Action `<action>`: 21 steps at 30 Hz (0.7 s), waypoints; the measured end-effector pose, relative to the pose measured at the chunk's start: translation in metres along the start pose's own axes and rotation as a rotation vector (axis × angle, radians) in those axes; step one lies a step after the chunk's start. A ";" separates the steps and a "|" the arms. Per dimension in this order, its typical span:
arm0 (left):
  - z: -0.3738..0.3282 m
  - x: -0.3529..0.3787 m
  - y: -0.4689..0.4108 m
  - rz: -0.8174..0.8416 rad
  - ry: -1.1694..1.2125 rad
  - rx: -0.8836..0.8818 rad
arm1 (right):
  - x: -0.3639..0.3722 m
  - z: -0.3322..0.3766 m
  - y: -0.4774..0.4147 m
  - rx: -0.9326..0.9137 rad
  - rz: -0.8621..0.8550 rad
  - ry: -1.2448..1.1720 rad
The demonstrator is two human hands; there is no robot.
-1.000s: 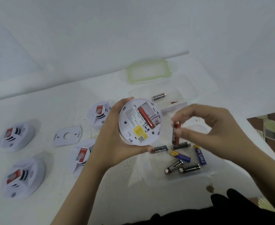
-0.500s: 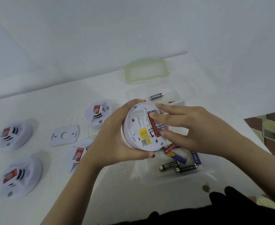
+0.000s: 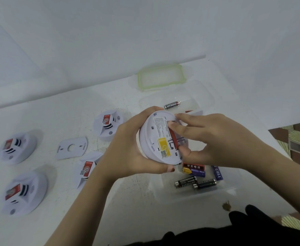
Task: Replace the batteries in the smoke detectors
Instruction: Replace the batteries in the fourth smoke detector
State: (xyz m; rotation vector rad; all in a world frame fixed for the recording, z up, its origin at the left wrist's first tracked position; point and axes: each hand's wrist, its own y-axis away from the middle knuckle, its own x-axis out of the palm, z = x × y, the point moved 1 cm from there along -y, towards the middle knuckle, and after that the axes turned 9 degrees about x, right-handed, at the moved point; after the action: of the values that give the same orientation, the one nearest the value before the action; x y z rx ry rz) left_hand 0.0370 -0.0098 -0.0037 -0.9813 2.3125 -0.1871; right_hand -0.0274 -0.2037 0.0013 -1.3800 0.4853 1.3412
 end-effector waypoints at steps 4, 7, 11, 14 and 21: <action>-0.001 -0.002 0.001 -0.014 0.000 -0.003 | 0.003 0.000 0.001 0.001 -0.003 -0.011; 0.001 -0.003 0.005 -0.029 0.006 -0.018 | 0.004 -0.001 0.004 0.047 0.044 -0.086; 0.005 -0.003 0.011 -0.033 0.004 -0.017 | 0.008 -0.006 0.008 0.186 0.189 -0.298; 0.004 -0.003 0.013 -0.036 0.030 -0.017 | 0.007 -0.006 0.005 0.242 0.166 -0.398; 0.011 -0.013 0.022 -0.138 0.007 0.015 | 0.001 -0.004 0.015 0.344 -0.026 -0.573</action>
State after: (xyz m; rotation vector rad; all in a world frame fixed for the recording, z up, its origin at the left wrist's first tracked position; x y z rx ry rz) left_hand 0.0370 0.0159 -0.0145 -1.1345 2.2470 -0.2641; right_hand -0.0384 -0.2117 -0.0062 -0.6760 0.2868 1.4740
